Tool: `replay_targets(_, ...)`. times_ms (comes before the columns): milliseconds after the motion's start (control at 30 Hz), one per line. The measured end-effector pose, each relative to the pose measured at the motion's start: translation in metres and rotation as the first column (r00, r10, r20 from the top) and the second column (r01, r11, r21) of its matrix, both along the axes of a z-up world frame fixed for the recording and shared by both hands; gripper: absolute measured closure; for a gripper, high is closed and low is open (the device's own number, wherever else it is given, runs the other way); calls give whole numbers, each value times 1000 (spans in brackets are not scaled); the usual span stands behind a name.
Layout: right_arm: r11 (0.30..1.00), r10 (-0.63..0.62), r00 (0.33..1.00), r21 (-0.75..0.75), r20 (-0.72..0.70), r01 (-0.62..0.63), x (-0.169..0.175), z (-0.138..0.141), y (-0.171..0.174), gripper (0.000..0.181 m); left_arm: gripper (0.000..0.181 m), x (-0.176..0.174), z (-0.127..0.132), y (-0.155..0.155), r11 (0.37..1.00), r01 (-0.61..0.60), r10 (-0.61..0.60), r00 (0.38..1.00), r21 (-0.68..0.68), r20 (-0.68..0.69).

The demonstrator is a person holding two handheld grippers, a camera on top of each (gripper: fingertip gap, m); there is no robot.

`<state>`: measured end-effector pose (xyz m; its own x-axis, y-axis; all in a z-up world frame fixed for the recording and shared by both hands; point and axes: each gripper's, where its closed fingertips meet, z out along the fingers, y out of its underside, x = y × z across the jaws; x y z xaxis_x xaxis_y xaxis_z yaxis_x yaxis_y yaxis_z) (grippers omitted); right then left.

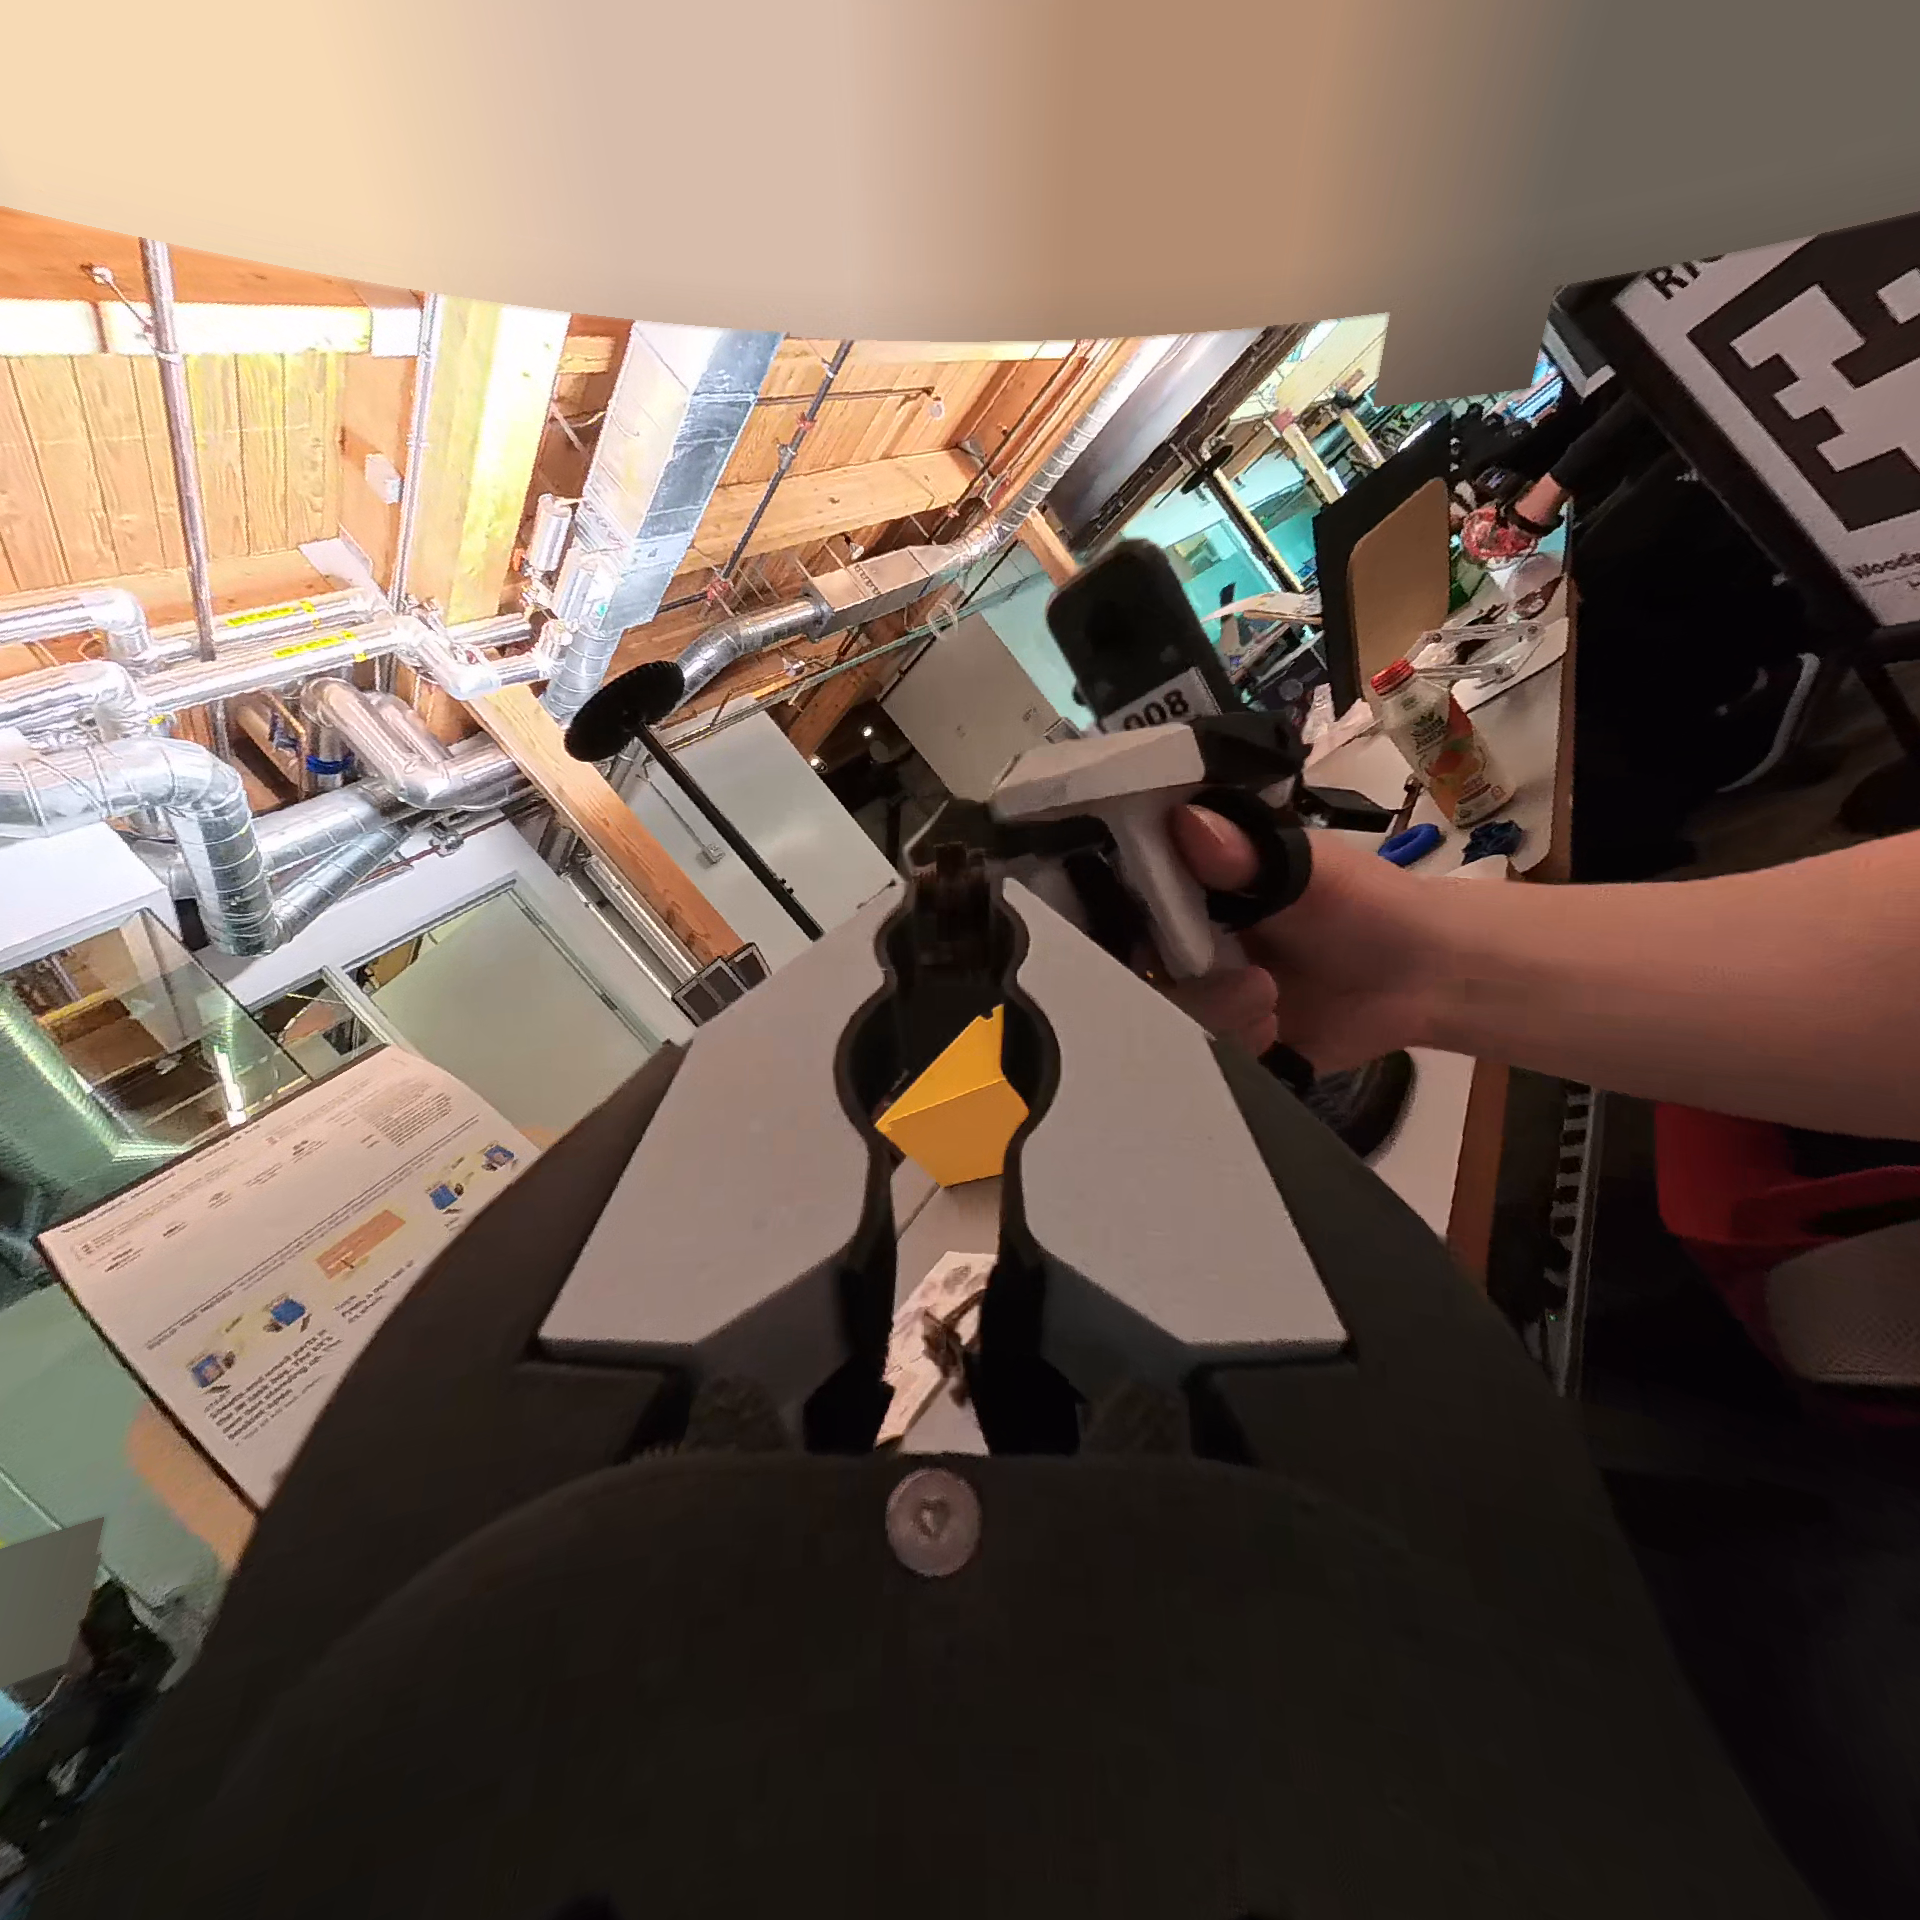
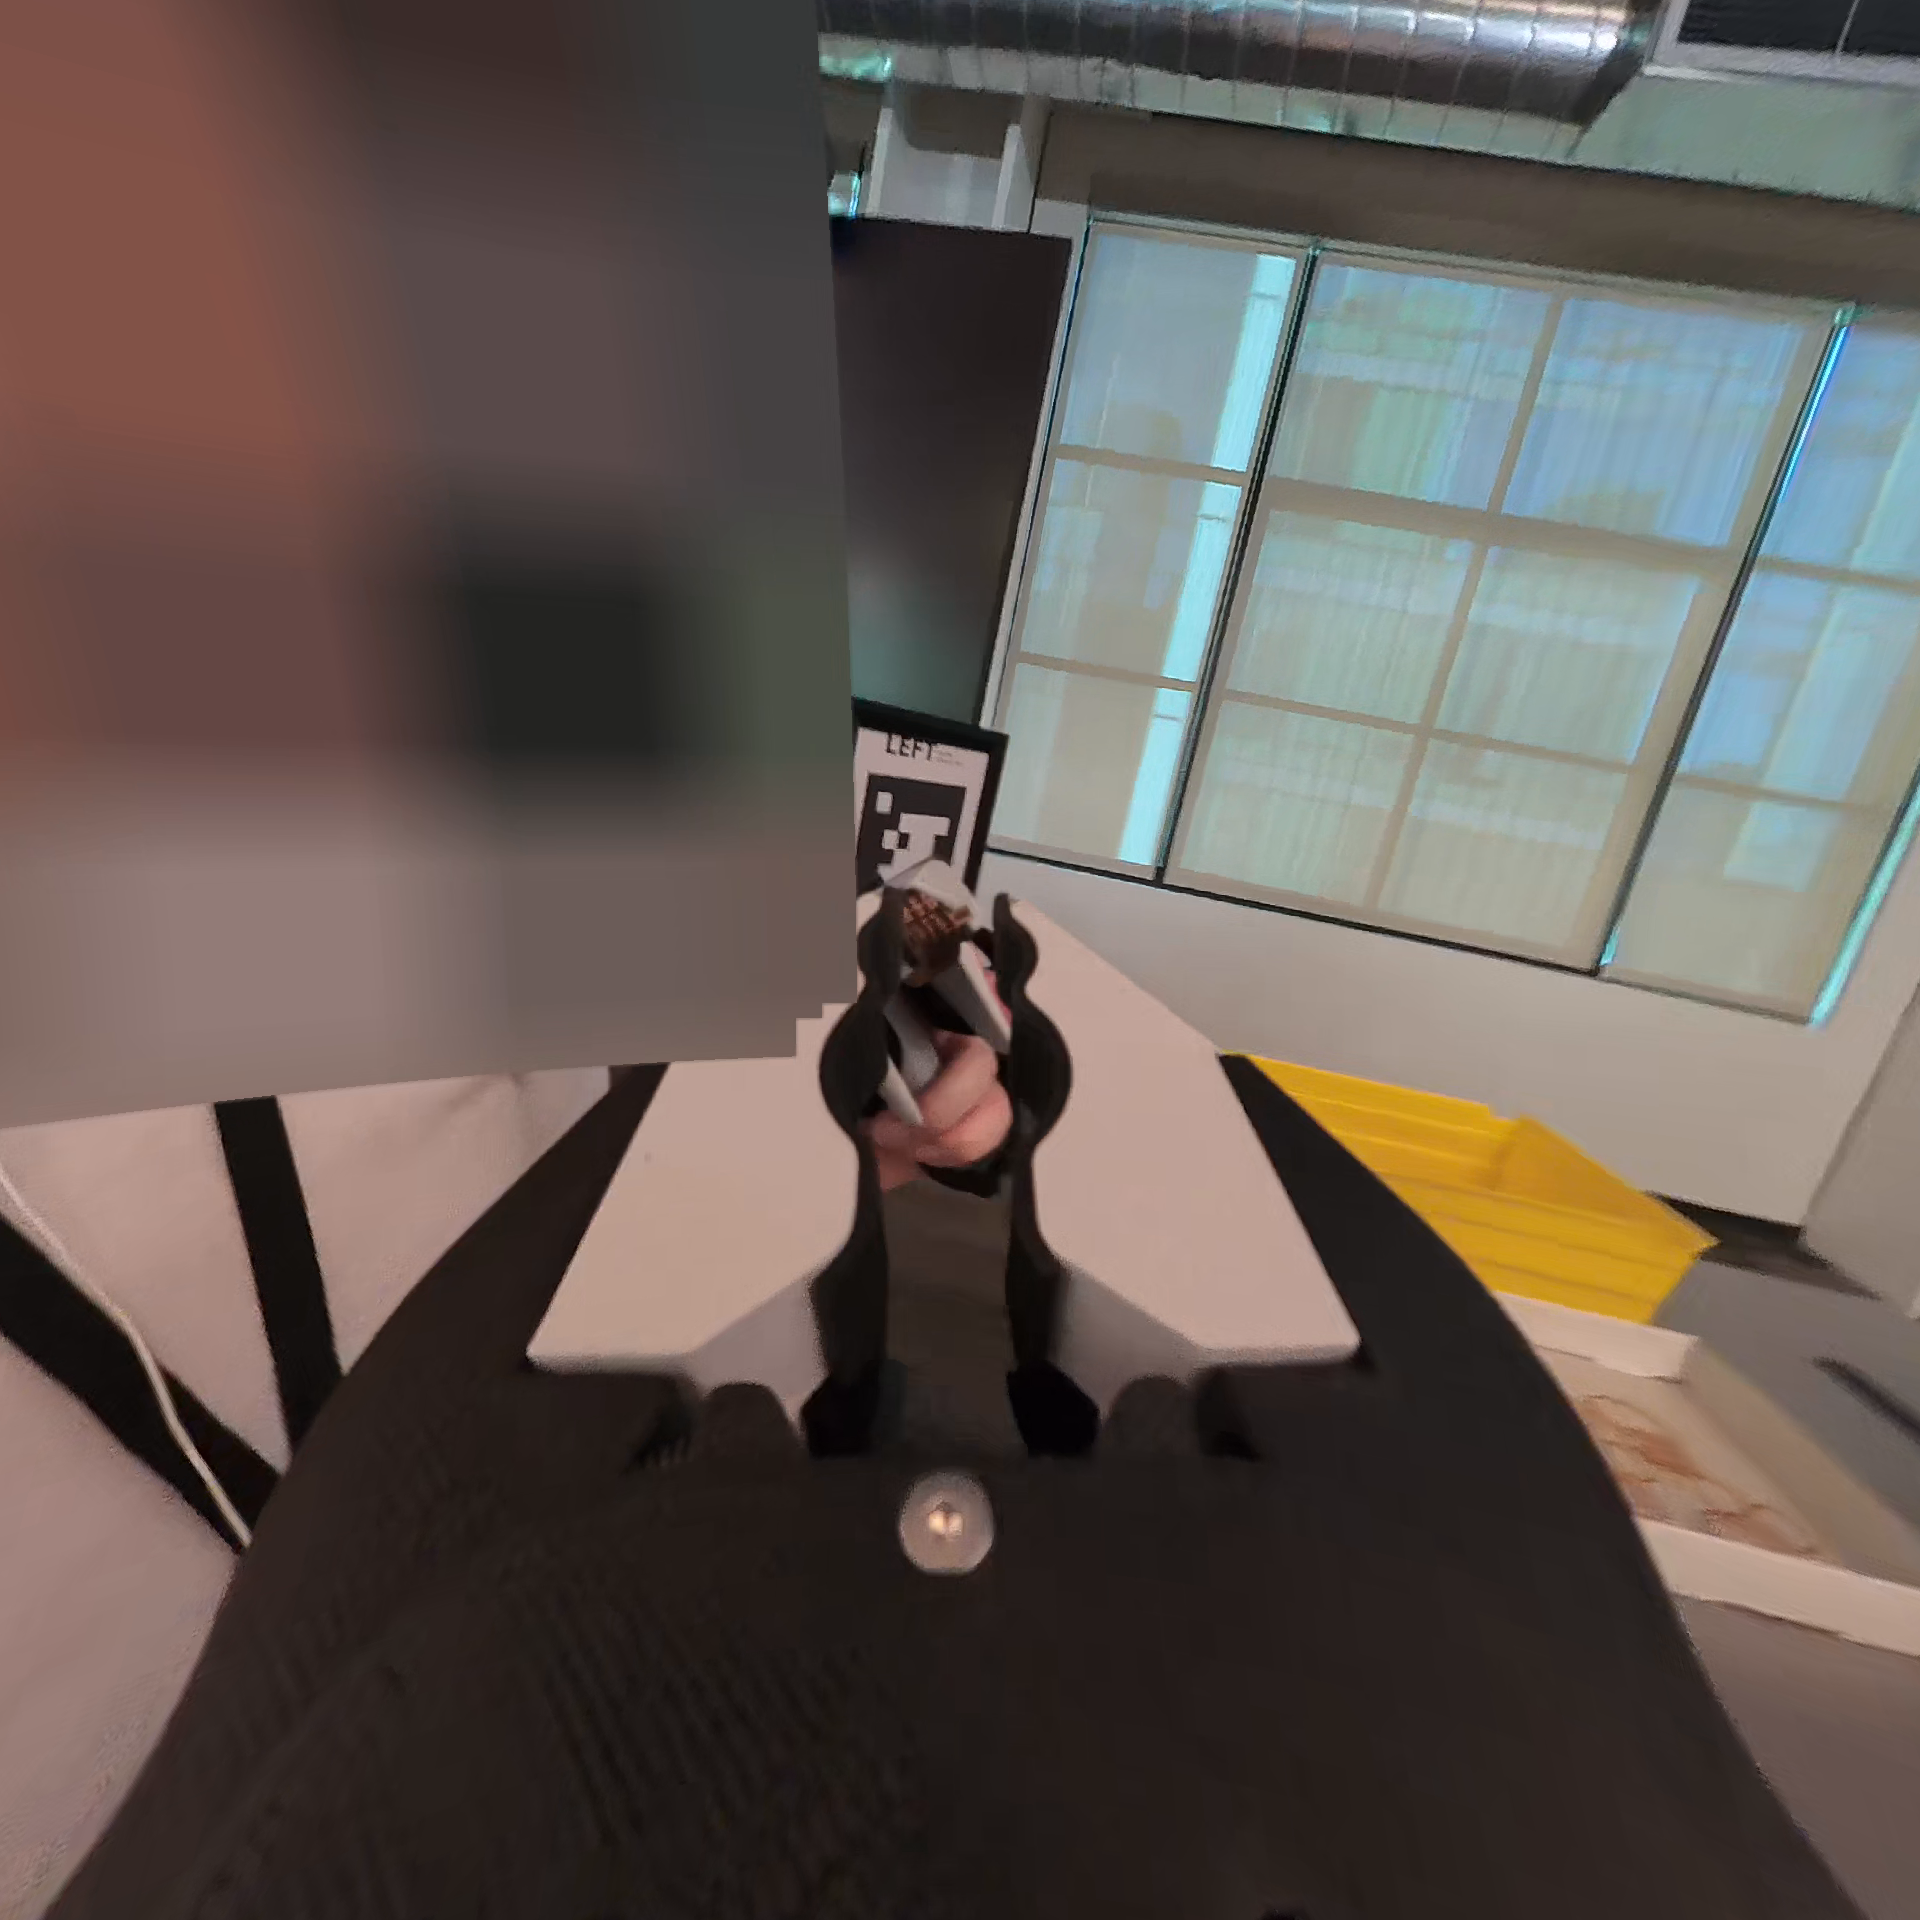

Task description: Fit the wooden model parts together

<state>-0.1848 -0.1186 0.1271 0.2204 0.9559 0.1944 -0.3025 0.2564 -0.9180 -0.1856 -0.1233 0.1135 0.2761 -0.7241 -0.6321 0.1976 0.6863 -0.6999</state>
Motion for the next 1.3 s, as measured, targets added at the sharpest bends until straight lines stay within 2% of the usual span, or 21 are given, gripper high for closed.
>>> replay_targets(100,996,-39,994,89,106,29,5,0,0,163,172,-2,-1,0,999,32,-32,999,-30,0)
replay_targets(200,989,-24,979,145,203,-6,2,-1,-6,160,172,-3,-4,-3,996,79,-80,997,-50,-13)
replay_targets(333,990,-19,954,142,298,-25,-6,-7,-7,161,172,-5,-3,-8,989,132,-132,991,-66,-5)
replay_targets(667,985,31,924,147,380,-93,-21,-16,-16,164,172,-2,-9,-16,983,172,-174,984,-59,-27)
replay_targets(867,979,27,909,175,415,-109,-19,-21,-19,166,172,-1,-14,-19,977,197,-200,979,-81,-44)
replay_targets(1033,975,61,892,163,447,-148,-18,-22,-24,167,172,-1,-15,-25,958,260,-268,962,-124,-55)
replay_targets(1300,974,46,887,177,459,-142,-16,-20,-24,167,172,0,-13,-25,954,267,-275,960,-136,-44)
